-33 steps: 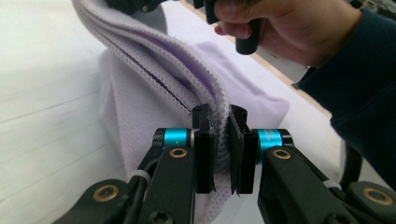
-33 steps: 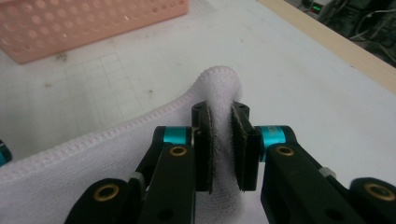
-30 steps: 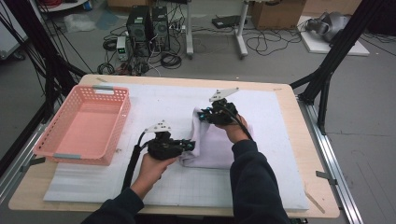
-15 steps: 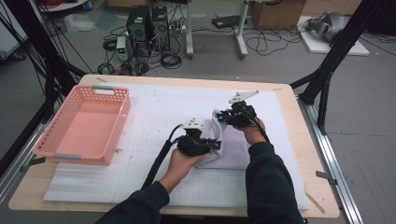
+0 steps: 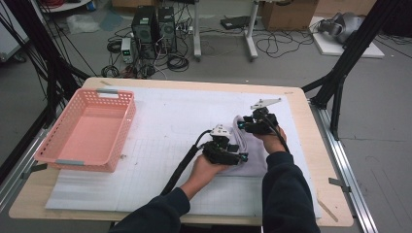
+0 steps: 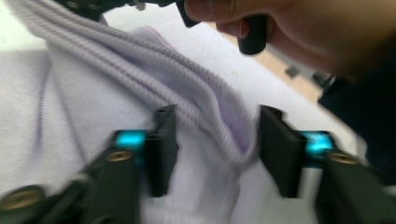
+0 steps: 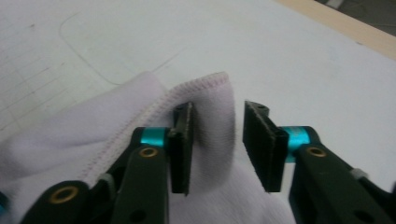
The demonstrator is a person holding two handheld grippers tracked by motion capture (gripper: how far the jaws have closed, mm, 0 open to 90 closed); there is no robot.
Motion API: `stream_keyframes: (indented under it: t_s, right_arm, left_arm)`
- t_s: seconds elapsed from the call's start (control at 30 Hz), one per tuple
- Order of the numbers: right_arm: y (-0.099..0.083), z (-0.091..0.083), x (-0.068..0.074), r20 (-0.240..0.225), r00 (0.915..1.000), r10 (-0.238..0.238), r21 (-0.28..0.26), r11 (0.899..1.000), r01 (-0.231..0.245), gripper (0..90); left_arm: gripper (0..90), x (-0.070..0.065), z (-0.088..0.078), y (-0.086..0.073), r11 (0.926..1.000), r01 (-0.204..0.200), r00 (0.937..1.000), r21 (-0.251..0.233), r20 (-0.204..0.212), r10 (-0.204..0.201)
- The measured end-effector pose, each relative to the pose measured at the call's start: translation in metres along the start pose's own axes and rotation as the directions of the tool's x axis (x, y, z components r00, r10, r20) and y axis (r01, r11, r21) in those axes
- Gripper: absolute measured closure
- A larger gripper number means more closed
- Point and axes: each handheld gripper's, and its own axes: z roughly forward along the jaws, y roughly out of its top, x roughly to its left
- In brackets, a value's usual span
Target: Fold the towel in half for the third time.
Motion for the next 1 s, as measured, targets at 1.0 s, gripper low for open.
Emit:
stream_keyframes:
  t_s: [1.0]
  right_arm:
    - [-0.102, -0.067, 0.067, 0.041, 0.9905, 0.132, -0.102, 0.987, -0.127, 51.5]
  left_arm:
    - [35.2, 0.094, -0.168, -0.066, 0.987, -0.079, 0.9376, -0.14, -0.347, 0.026]
